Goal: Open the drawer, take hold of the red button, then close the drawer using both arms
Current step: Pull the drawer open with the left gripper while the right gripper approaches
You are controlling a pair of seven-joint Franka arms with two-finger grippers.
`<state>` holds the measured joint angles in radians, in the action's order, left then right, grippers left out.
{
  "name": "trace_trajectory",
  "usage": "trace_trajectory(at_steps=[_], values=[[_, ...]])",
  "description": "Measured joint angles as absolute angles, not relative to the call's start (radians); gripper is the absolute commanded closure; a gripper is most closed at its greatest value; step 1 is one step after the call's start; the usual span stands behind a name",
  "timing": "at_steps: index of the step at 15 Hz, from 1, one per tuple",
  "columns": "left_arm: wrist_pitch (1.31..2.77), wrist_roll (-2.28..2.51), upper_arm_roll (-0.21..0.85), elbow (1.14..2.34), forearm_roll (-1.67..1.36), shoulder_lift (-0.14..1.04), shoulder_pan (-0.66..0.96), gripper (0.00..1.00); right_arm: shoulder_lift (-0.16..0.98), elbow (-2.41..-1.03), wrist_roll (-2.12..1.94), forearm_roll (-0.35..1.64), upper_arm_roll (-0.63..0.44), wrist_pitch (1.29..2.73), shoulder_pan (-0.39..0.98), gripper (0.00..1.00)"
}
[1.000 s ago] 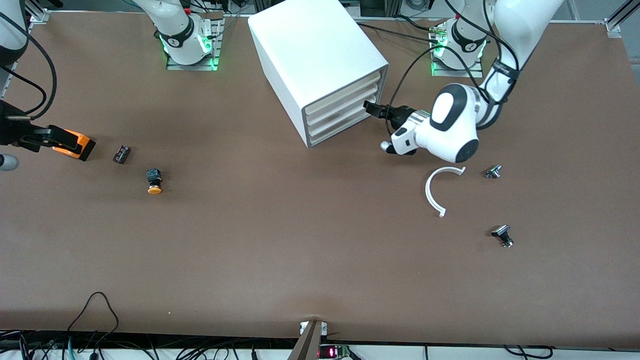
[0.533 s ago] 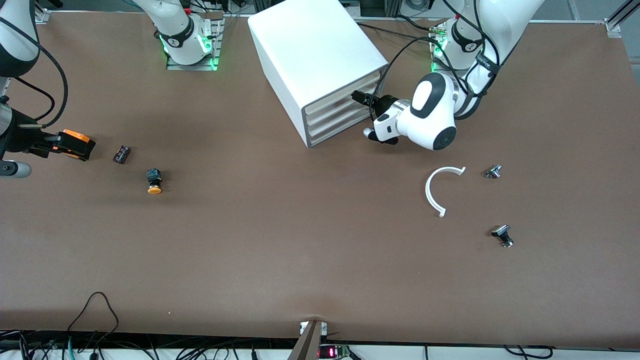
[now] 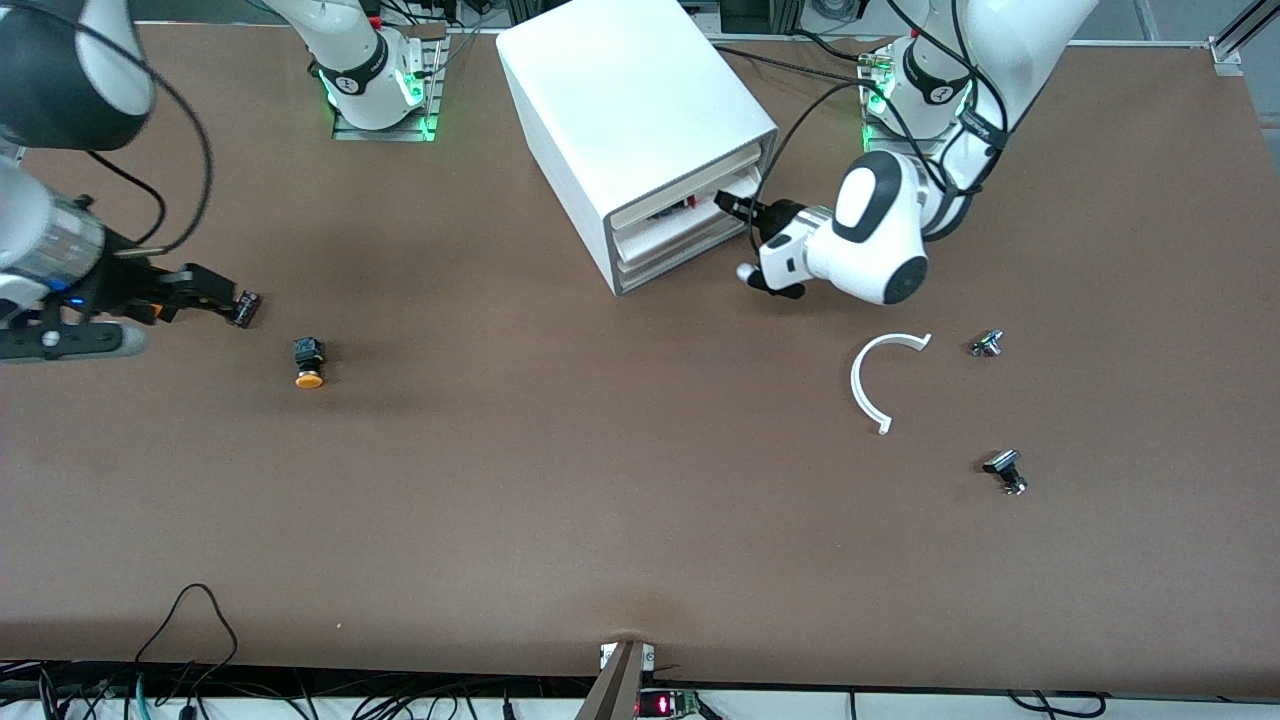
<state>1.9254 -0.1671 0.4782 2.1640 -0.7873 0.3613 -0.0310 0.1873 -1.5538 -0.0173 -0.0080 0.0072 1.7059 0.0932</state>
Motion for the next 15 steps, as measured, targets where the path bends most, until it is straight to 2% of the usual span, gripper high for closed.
trace_trajectory(at_steps=[3, 4, 5, 11, 15], values=[[1.917, -0.201, 0.394, 2.098, -0.737, 0.357, -0.068, 1.00, 0.225, -1.554, -0.019, -0.006, 0.009, 1.765, 0.154, 0.00], [1.917, -0.201, 0.381, 2.081, -0.721, 0.358, -0.077, 0.78, 0.239, -1.554, -0.022, 0.010, 0.010, 1.777, 0.165, 0.00], [1.918, -0.201, 0.372, 2.073, -0.715, 0.358, -0.078, 0.01, 0.253, -1.554, -0.031, 0.043, 0.012, 1.784, 0.175, 0.00], [1.974, -0.188, 0.354, 2.051, -0.703, 0.350, -0.090, 0.00, 0.334, -1.548, -0.126, 0.108, 0.021, 1.904, 0.332, 0.00], [2.015, -0.181, 0.352, 1.993, -0.578, 0.287, -0.142, 0.00, 0.400, -1.464, -0.153, 0.108, 0.039, 1.943, 0.488, 0.00]])
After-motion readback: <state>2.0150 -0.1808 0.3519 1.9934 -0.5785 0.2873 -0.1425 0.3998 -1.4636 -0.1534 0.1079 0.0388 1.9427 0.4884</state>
